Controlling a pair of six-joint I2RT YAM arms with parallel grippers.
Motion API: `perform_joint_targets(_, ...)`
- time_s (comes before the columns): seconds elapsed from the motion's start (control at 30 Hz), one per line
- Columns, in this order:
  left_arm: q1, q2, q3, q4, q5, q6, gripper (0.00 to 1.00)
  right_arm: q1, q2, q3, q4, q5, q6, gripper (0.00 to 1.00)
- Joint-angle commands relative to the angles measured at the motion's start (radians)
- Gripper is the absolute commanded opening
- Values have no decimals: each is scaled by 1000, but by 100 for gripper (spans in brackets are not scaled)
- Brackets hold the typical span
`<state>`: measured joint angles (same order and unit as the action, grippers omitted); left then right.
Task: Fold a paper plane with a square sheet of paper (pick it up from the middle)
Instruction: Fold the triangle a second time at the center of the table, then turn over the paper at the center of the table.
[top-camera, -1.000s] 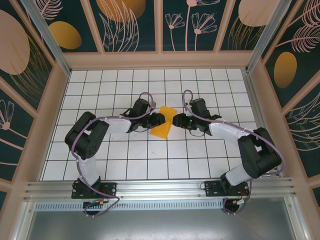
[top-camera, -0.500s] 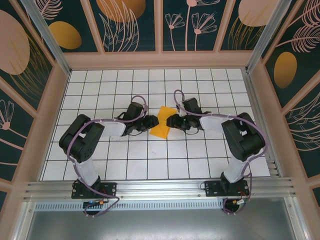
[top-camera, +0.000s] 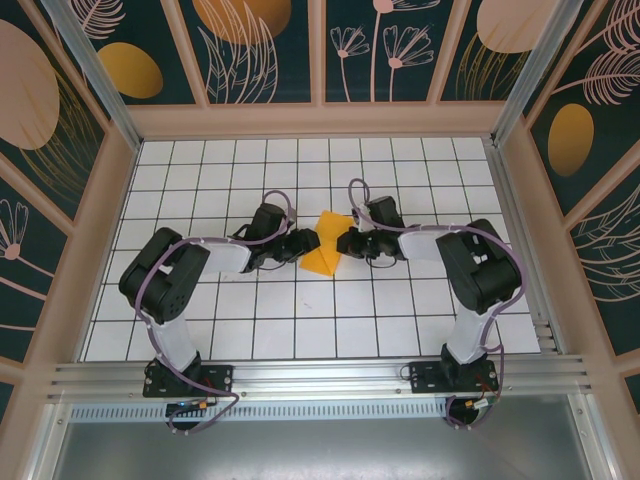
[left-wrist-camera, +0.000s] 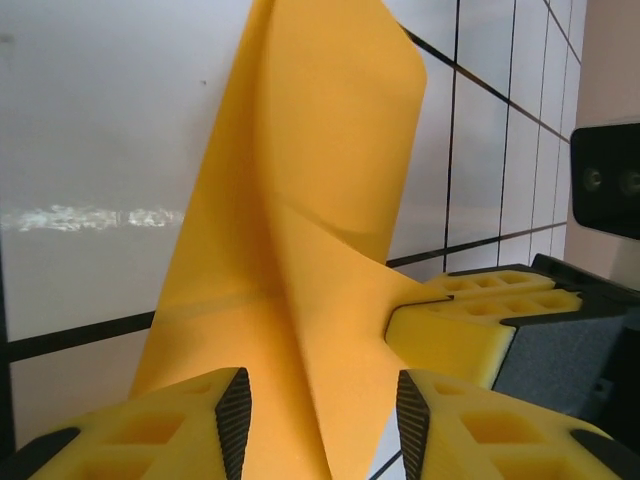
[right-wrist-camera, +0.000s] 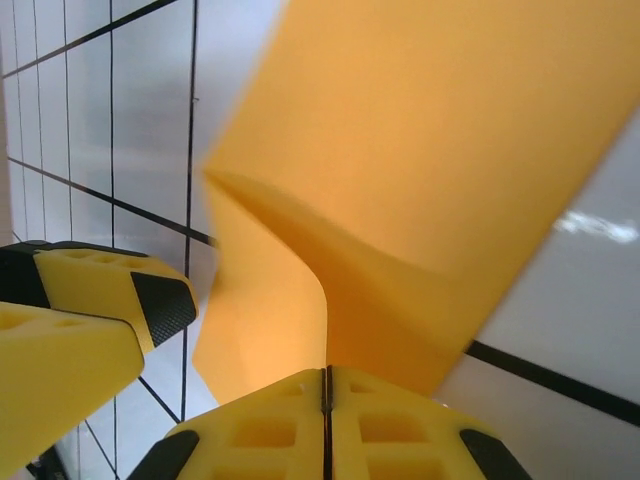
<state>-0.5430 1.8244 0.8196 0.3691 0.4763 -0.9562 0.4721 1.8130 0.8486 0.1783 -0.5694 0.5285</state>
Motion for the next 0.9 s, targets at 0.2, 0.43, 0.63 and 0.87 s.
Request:
perform_joint_targets(0.2,7,54,15,82,90,-30,48,-20,-71,-74,133,-54,56,8)
perform_joint_targets(0.43,6,103,59,94,124,26,41,-24,-68,-83,136,-49,60,8)
perform_joint_targets(0.63,7,128,41,199,167,6,36,-28,-57,-86,136,-43,62,8)
perform_joint_targets(0.87,7,148,43,223,166,39,27,-33,-60,-86,133,-43,63,8)
